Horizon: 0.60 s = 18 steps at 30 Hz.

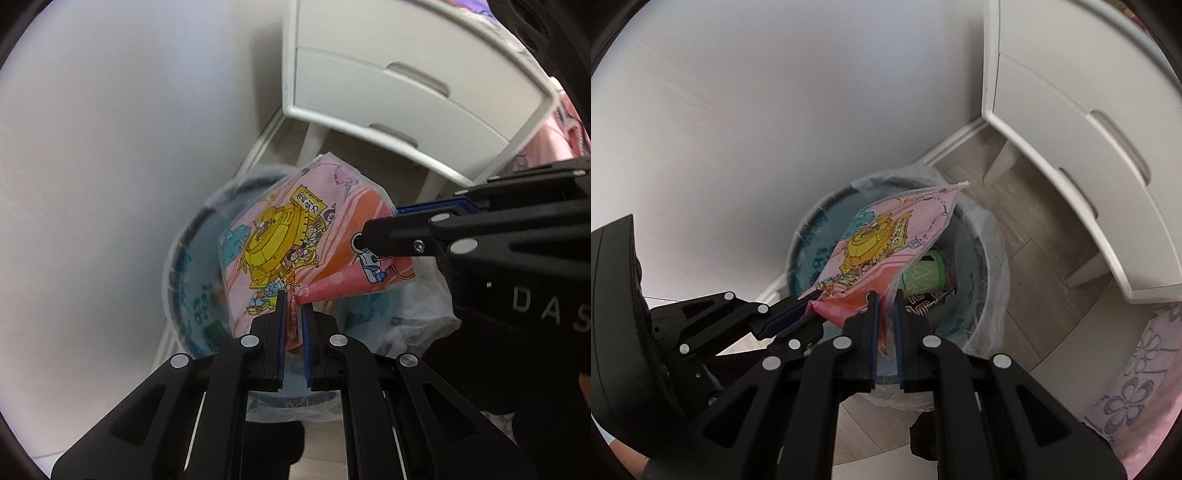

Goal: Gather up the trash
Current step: 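Carry the pink snack bag with the right gripper over the wastebasket, then open the right gripper to drop the bag into the wastebasket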

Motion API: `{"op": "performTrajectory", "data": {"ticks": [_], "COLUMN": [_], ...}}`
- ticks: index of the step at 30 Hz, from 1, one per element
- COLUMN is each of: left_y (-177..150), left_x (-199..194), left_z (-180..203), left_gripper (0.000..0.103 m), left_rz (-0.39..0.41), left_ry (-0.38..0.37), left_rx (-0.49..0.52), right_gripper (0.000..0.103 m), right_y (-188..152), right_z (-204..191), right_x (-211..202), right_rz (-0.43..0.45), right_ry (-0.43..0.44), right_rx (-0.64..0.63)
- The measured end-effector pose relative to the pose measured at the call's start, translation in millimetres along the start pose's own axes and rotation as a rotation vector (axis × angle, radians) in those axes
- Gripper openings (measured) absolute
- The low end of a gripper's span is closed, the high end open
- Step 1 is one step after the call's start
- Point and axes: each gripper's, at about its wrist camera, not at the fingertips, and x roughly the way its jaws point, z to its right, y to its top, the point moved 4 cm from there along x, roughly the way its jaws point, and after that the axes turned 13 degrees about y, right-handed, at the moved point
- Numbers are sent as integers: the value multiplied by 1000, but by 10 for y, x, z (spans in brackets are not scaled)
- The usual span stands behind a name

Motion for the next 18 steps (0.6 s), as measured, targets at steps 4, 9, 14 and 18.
{"op": "performTrajectory", "data": {"ticks": [4,9,14,18], "left_y": [3,-61,-143,-136], "left_x": [267,545,785,955], "left_z": [-26,-32,-63,-29], "left_gripper": [6,7,7,7], "left_rz": [-41,-88,-136,-156], "left_ry": [-16,-39,-72,-82], "left_rx": [-35,-64,-96,-86], "right_gripper": [10,10,10,10], "right_y": [64,84,81,100], "right_z": [121,241,349,443], "right_x": [236,529,766,906], "right_rz": [-21,-46,-62,-73], "right_ry": [13,10,0,-12], "right_rx": [38,61,50,57]}}
